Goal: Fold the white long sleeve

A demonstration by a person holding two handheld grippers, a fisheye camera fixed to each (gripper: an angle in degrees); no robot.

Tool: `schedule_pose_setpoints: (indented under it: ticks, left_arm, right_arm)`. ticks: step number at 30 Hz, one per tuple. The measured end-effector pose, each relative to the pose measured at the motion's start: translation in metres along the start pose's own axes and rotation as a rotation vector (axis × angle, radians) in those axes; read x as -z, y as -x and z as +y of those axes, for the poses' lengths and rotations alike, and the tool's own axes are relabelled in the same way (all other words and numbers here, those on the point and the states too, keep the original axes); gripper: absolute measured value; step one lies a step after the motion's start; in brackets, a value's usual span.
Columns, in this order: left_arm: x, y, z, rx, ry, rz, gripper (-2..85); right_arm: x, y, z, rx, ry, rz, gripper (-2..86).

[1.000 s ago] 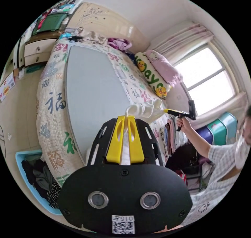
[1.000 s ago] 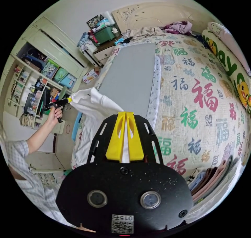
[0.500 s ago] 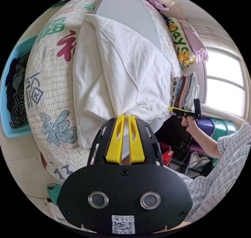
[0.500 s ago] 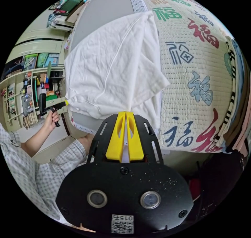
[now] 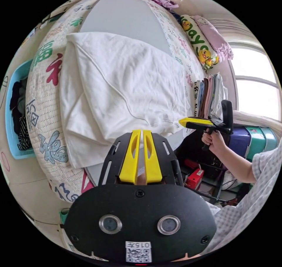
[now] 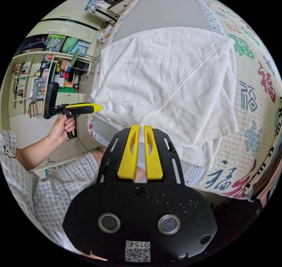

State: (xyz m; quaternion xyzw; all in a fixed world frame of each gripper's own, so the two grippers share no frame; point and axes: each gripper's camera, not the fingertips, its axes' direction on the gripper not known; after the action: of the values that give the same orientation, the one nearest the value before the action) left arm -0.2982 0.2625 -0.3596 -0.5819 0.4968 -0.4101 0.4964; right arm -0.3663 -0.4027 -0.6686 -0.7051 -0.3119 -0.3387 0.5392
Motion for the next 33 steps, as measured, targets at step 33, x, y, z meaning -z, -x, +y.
schedule_pose_setpoints:
  ticks: [33]
  left_arm:
    - [0.096,0.127,-0.089,0.334,-0.248,0.098,1.2]
  right_arm:
    - [0.051,-0.124,-0.03,-0.464,-0.16,0.086,3.9]
